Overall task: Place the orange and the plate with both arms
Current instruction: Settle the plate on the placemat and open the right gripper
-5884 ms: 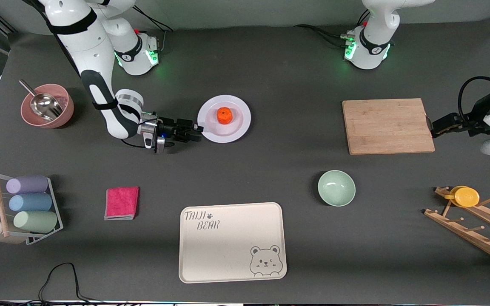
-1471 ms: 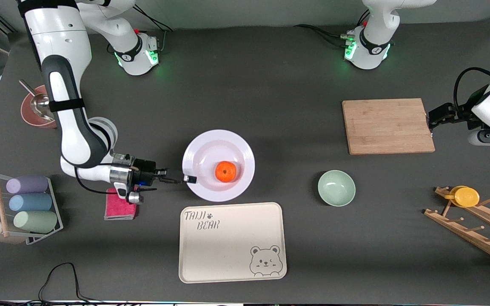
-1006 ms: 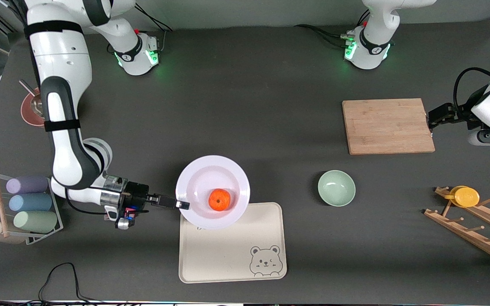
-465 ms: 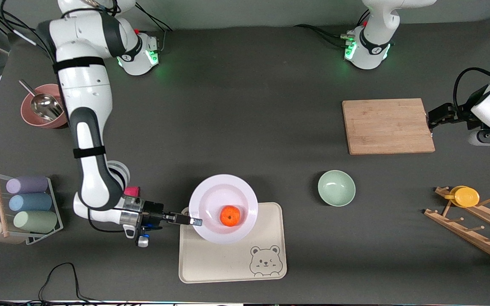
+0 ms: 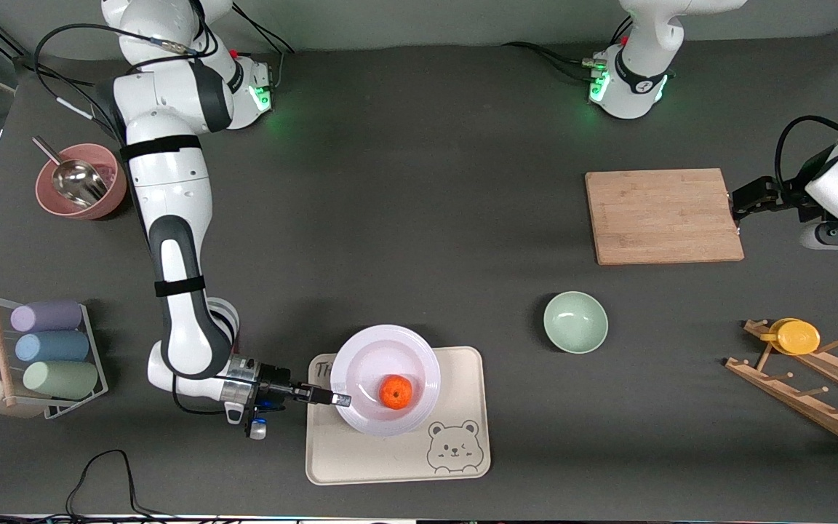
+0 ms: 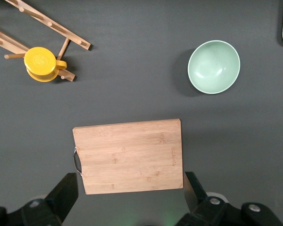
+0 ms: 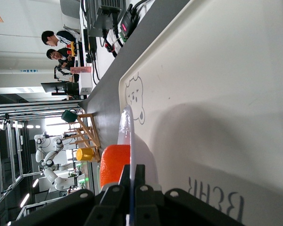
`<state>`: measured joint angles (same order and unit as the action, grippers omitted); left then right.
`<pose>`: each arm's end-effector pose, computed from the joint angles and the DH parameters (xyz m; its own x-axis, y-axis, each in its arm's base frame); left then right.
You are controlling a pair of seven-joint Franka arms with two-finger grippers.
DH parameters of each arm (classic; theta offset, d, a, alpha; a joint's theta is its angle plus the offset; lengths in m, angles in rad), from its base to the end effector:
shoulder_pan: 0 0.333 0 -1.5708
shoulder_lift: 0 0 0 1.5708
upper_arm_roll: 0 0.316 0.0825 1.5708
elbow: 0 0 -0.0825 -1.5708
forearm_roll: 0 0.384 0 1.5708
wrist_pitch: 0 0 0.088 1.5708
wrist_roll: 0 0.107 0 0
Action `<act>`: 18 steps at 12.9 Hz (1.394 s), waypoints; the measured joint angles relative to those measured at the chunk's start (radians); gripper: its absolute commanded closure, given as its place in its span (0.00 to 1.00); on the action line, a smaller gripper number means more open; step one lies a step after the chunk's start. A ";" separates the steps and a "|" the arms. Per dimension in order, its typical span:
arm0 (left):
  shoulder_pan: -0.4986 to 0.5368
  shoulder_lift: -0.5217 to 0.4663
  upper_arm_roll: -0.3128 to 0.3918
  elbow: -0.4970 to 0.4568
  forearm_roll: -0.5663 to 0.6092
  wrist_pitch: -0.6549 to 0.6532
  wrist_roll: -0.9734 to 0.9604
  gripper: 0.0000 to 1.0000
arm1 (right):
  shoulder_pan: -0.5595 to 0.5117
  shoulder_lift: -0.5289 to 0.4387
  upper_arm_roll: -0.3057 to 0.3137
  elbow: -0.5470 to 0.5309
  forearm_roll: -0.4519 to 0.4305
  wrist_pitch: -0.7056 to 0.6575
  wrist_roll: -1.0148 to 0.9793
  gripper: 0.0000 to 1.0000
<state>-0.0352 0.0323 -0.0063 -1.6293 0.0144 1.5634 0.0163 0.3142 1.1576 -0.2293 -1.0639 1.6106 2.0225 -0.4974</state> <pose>0.5592 -0.0216 0.5784 0.9935 -0.0575 -0.0983 -0.0590 -0.9982 -0.0125 0.7584 0.1892 0.1426 0.9785 -0.2056 -0.0168 -0.1002 -0.4024 -0.9100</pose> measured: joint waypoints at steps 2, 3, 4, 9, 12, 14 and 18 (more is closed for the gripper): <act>0.000 0.000 0.000 0.000 0.000 0.000 0.000 0.00 | -0.003 0.010 0.000 0.014 0.000 0.002 -0.009 1.00; 0.000 0.000 0.000 0.000 0.000 0.000 0.000 0.00 | -0.003 0.016 0.000 0.022 0.000 0.007 -0.011 1.00; 0.000 0.000 0.000 0.000 0.000 0.000 0.000 0.00 | -0.004 0.023 0.006 0.031 0.000 0.018 -0.016 1.00; -0.001 0.000 0.000 0.000 0.000 0.000 0.000 0.00 | -0.050 0.069 0.133 0.045 0.000 0.088 -0.119 1.00; -0.001 0.000 0.000 -0.001 0.000 0.000 0.000 0.00 | -0.059 0.086 0.141 0.069 0.000 0.093 -0.147 1.00; -0.002 0.000 0.000 -0.001 0.000 -0.001 0.000 0.00 | -0.060 0.091 0.143 0.079 0.000 0.096 -0.155 1.00; -0.002 0.000 0.000 -0.002 0.000 -0.001 0.000 0.00 | -0.060 0.097 0.144 0.088 0.000 0.096 -0.155 0.61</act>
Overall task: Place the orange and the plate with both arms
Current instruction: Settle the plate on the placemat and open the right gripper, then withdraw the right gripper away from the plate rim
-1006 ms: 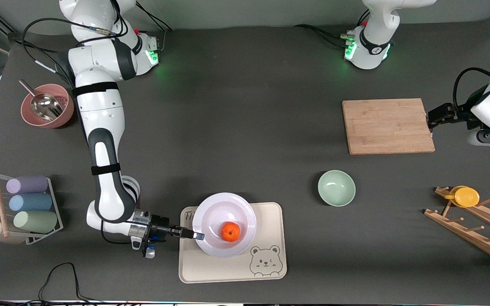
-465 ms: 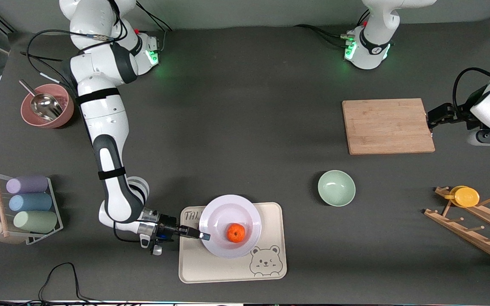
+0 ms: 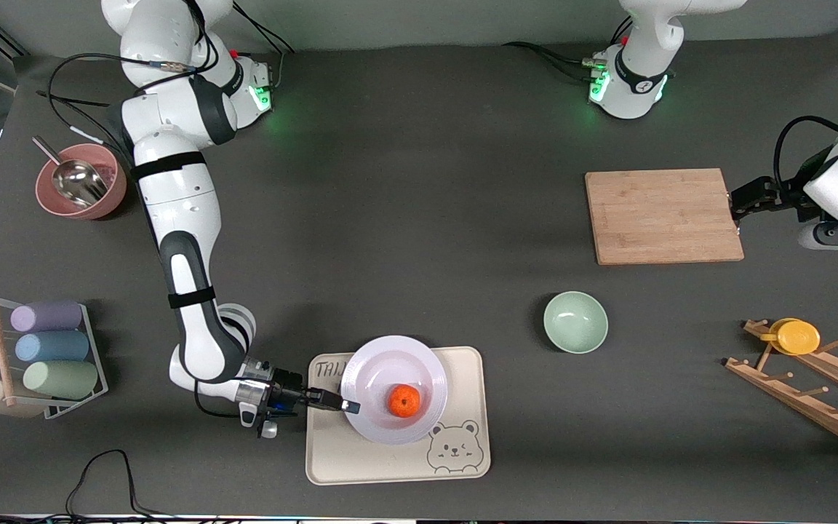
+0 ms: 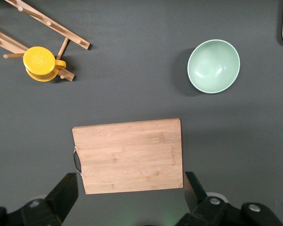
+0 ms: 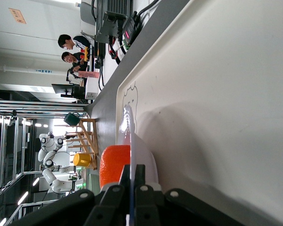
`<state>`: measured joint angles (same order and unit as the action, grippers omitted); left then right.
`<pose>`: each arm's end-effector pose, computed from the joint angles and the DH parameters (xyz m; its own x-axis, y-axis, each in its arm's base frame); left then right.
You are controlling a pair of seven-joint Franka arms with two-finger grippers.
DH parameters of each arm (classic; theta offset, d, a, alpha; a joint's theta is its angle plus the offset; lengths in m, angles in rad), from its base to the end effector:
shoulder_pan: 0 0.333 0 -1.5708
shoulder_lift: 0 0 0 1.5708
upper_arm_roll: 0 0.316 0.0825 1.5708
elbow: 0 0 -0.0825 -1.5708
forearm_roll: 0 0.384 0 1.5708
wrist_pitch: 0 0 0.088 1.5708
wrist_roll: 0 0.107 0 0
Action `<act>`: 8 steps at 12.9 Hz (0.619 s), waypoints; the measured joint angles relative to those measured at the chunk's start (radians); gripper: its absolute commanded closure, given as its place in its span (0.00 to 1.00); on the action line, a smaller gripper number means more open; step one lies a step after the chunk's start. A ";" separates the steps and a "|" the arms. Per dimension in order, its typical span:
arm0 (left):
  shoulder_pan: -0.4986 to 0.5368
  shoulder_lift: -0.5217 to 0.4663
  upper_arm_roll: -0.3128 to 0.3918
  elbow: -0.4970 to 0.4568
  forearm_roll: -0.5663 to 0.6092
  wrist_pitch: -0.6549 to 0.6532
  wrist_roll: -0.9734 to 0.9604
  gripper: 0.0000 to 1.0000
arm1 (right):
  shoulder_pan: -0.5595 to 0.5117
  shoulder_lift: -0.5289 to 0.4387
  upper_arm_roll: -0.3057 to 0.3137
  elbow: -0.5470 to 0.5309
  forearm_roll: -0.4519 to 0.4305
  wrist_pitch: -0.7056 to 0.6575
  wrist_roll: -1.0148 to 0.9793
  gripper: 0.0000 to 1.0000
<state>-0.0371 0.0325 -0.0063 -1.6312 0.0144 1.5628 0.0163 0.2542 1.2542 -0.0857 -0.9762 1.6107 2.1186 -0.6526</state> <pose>0.5590 -0.0227 0.5774 0.9931 -0.0593 -0.1009 -0.0609 -0.9981 -0.0125 0.7585 0.2030 0.1020 0.9719 -0.2185 0.0872 0.0000 -0.3706 -0.9288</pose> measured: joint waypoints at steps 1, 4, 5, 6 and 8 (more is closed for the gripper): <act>0.000 0.000 0.000 0.000 0.000 0.000 0.000 0.00 | 0.000 0.000 0.000 0.001 0.000 0.000 0.000 0.28; 0.000 0.000 0.000 0.000 0.000 0.000 0.000 0.00 | -0.001 0.002 0.000 0.005 0.000 0.000 0.000 0.00; 0.000 0.000 0.000 0.000 0.000 0.000 0.000 0.00 | -0.003 0.002 0.000 0.009 0.000 0.000 0.000 0.00; 0.000 0.000 0.000 0.000 0.000 0.000 0.000 0.00 | -0.007 0.002 0.001 0.015 0.000 0.000 0.000 0.00; 0.000 0.000 0.000 -0.001 0.000 0.000 0.000 0.00 | -0.014 0.002 0.002 0.024 0.000 0.000 0.000 0.00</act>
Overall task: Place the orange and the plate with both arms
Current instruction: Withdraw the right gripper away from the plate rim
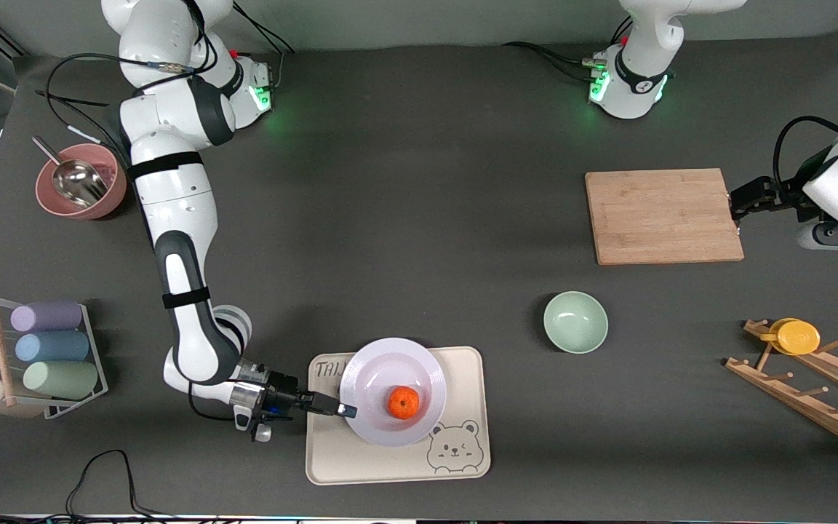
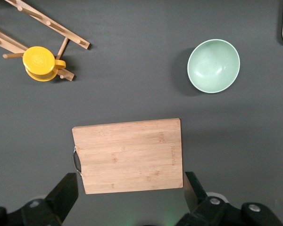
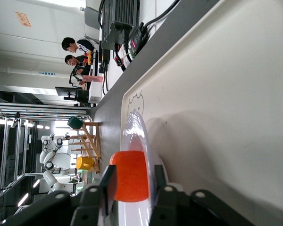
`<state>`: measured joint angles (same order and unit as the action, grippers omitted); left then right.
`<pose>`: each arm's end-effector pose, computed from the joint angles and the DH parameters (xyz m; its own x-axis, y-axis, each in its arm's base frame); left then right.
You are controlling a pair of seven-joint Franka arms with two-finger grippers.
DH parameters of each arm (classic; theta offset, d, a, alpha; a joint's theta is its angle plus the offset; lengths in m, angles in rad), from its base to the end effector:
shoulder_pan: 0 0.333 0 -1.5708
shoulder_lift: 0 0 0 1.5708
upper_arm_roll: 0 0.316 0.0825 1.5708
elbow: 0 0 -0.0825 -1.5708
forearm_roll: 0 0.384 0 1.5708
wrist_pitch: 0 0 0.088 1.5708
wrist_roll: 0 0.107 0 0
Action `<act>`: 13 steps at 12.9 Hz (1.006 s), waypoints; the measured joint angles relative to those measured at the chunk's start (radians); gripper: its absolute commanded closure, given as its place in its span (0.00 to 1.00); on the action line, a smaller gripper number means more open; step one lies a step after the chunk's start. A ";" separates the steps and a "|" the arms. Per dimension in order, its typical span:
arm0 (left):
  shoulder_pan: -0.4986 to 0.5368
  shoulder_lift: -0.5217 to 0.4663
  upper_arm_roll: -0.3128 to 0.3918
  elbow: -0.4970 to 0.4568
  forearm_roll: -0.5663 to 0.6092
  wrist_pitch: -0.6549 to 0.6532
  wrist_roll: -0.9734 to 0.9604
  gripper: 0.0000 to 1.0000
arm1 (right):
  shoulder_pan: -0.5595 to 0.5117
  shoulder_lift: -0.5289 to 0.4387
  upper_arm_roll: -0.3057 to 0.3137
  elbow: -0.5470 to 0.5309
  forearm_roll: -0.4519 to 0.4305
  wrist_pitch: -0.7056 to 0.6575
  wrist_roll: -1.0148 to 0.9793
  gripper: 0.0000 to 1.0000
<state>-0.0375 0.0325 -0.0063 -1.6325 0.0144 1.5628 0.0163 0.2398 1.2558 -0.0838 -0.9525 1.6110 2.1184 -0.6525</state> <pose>0.5589 -0.0229 0.5768 0.9930 -0.0597 -0.1022 -0.0613 -0.9980 -0.0125 0.7662 0.1950 0.1117 0.9672 -0.2307 0.1059 0.0151 -0.3643 -0.9312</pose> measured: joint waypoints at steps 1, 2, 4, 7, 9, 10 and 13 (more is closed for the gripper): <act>0.000 0.000 0.000 -0.001 0.000 0.000 0.000 0.00 | -0.001 0.000 0.000 0.000 0.000 0.000 0.000 0.00; 0.000 0.000 0.000 -0.002 0.000 0.000 0.000 0.00 | -0.001 0.000 0.001 0.001 0.000 -0.001 0.000 0.00; 0.000 0.000 0.000 -0.003 0.000 0.000 0.000 0.00 | -0.001 0.000 0.001 0.007 0.000 -0.001 0.000 0.00; 0.000 0.000 0.000 -0.004 0.000 0.000 0.000 0.00 | -0.003 -0.008 0.000 0.023 -0.007 -0.002 0.015 0.00; 0.000 0.000 0.000 -0.004 0.000 0.000 0.000 0.00 | -0.011 -0.027 0.000 0.027 -0.058 -0.005 0.053 0.00; 0.000 0.000 0.000 -0.004 0.000 0.000 0.000 0.00 | -0.019 -0.038 0.000 0.028 -0.080 -0.018 0.069 0.00; 0.000 0.000 0.000 -0.005 0.000 0.000 0.000 0.00 | -0.044 -0.070 0.000 0.028 -0.165 -0.049 0.106 0.00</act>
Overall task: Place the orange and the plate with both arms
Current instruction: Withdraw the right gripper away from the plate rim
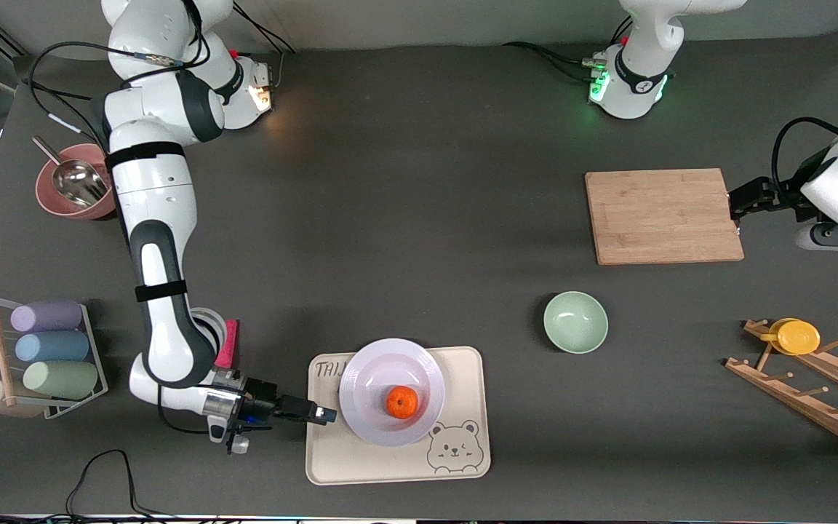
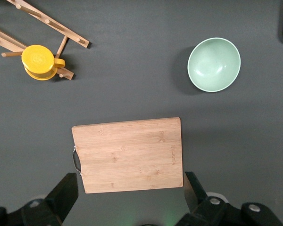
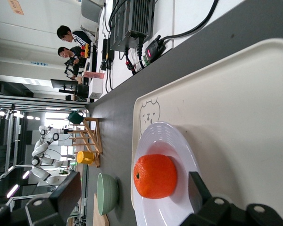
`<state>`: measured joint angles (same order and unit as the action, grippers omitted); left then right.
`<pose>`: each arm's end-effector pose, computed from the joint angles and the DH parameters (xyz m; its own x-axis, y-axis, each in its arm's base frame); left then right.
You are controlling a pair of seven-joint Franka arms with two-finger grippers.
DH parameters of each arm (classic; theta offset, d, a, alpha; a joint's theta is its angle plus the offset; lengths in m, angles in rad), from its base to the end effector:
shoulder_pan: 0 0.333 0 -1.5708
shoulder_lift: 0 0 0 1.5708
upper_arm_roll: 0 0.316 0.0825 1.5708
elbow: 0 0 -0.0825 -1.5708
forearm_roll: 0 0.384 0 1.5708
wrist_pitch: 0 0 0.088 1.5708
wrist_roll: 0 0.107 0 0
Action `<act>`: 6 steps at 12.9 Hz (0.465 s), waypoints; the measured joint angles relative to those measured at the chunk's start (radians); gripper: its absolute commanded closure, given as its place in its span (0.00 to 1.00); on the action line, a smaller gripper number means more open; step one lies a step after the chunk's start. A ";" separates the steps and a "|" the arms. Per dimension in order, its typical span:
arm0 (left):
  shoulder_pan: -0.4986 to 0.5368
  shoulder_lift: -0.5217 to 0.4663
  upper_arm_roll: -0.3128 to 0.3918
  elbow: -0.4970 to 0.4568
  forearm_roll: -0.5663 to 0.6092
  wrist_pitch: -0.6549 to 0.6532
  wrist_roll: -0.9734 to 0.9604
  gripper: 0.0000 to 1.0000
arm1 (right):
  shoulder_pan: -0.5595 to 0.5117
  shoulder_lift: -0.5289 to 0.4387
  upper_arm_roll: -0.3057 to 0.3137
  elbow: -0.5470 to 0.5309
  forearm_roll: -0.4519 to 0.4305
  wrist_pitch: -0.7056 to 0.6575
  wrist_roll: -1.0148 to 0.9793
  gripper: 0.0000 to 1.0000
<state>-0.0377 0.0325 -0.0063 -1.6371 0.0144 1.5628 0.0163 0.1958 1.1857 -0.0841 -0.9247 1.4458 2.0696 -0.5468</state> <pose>0.5586 -0.0230 0.5746 0.9925 -0.0599 -0.1068 -0.0616 -0.9980 -0.0124 0.7856 0.1699 0.1746 0.9763 -0.1745 0.1283 0.0432 -0.4237 -0.9048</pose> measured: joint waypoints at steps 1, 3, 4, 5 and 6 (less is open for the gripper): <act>0.000 0.000 0.000 0.000 0.000 0.000 0.000 0.00 | -0.007 -0.013 0.000 0.001 -0.044 -0.007 0.017 0.00; 0.000 0.000 0.000 -0.001 0.000 0.000 0.000 0.00 | -0.013 -0.048 0.000 -0.001 -0.144 -0.008 0.062 0.00; 0.000 0.000 0.000 -0.001 0.000 0.000 0.000 0.00 | -0.016 -0.065 0.000 -0.007 -0.204 -0.009 0.081 0.00; 0.000 0.000 0.000 -0.001 0.000 0.000 0.000 0.00 | -0.020 -0.084 0.000 -0.023 -0.274 -0.013 0.094 0.00; -0.001 0.000 0.000 -0.001 0.000 0.000 0.001 0.00 | -0.024 -0.108 -0.001 -0.055 -0.335 -0.026 0.099 0.00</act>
<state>-0.0382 0.0325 -0.0064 -1.6377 0.0144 1.5628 0.0169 0.1714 1.0778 -0.0856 -0.9796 1.1111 2.0432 -0.4475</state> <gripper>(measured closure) 0.000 0.000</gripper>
